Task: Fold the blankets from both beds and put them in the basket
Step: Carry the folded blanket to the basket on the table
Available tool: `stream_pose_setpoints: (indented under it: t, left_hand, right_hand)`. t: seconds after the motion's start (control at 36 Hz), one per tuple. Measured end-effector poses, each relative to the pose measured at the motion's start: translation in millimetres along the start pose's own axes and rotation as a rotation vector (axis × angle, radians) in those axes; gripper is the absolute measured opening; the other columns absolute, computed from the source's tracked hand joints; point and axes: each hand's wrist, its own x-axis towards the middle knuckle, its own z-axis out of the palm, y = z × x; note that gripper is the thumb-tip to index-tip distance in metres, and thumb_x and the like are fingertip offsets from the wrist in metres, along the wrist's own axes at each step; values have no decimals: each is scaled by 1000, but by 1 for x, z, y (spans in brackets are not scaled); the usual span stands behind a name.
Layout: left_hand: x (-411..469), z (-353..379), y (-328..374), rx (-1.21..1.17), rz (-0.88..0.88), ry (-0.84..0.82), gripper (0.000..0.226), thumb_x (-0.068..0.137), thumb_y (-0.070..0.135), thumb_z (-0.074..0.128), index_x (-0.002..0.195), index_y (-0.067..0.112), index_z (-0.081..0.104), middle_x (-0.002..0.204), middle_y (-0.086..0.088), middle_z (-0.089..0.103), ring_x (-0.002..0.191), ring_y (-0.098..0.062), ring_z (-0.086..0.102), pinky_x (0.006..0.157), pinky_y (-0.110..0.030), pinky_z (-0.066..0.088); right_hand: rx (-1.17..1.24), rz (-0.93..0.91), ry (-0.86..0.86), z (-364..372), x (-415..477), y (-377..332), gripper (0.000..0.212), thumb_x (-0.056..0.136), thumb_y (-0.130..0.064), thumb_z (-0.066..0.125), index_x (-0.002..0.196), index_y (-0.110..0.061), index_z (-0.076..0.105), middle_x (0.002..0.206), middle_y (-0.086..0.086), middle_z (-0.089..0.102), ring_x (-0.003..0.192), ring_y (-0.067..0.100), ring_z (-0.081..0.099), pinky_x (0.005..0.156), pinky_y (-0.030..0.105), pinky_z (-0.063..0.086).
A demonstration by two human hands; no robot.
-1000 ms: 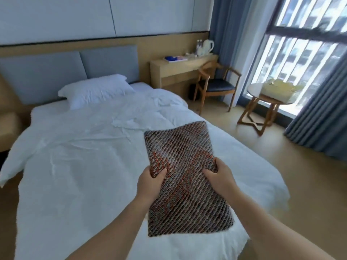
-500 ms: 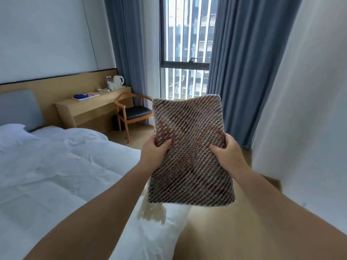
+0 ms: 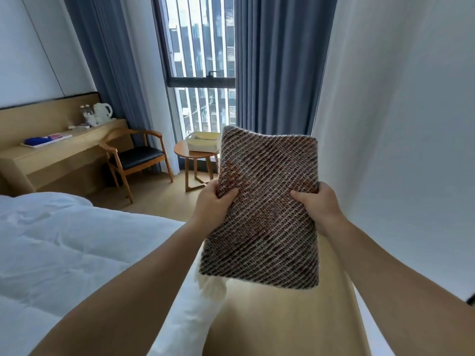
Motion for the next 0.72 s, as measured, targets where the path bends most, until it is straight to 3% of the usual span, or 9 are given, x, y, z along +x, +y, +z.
stream_pose_setpoints:
  t: [0.17, 0.31, 0.42, 0.72]
  left_hand:
    - [60, 4, -31, -52, -65, 3, 36, 89, 35, 64, 121, 18, 55, 107, 6, 64, 103, -15, 61, 94, -36, 51]
    - [120, 8, -51, -100, -54, -24, 35, 91, 30, 63, 122, 16, 55, 107, 6, 62, 102, -15, 60, 87, -28, 49]
    - [172, 4, -66, -99, -76, -19, 40, 92, 30, 62, 126, 11, 54, 109, 4, 62, 104, -16, 60, 84, -25, 48]
    - [294, 13, -101, -115, -119, -27, 43, 92, 29, 62, 131, 15, 50, 117, 2, 61, 107, -17, 58, 94, -33, 48]
  right_hand:
    - [-104, -107, 32, 25, 47, 4, 42, 82, -17, 74, 119, -11, 55, 110, 3, 62, 102, 24, 61, 95, 43, 50]
    - [-197, -174, 89, 55, 100, 4, 39, 84, -20, 72, 119, -11, 56, 107, 1, 60, 99, 22, 58, 90, 35, 48]
    - [-249, -186, 114, 85, 146, 0, 40, 84, -23, 71, 120, -12, 56, 108, 0, 60, 102, 23, 59, 92, 39, 49]
    - [-247, -247, 118, 140, 247, 9, 44, 86, -23, 70, 125, -12, 53, 108, -5, 58, 97, 14, 56, 88, 29, 45]
